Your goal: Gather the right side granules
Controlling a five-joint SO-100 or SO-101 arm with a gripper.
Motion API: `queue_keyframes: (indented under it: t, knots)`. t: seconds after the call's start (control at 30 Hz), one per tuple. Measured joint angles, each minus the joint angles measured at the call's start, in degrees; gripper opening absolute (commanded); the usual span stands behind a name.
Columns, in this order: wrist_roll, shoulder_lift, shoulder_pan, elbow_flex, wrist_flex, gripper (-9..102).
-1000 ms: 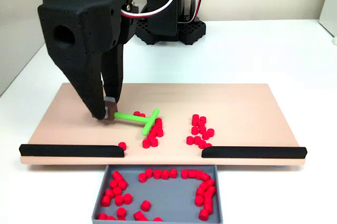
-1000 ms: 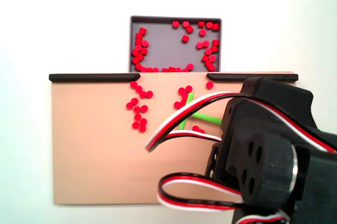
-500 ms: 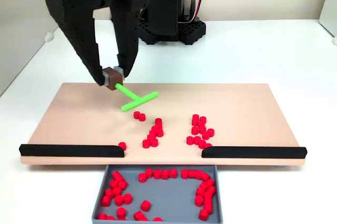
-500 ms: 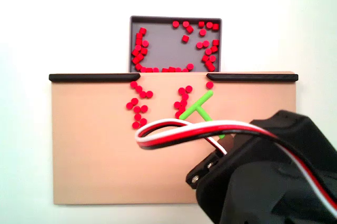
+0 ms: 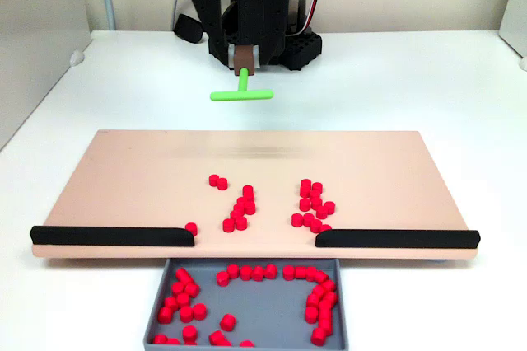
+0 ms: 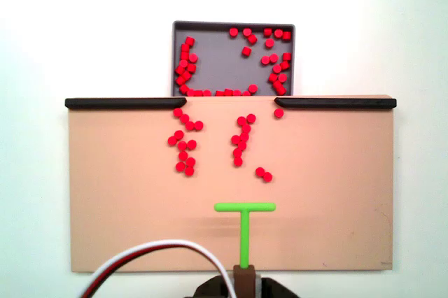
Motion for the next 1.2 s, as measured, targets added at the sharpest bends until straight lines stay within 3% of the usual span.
queue_keyframes:
  t: [0.2,0.53,1.2]
  knots:
    - [6.9,3.6,-1.8,4.0,-0.1,0]
    - [8.9,3.6,-2.0,4.0,0.0,0]
    - [4.7,5.7,-0.1,4.0,0.0,0]
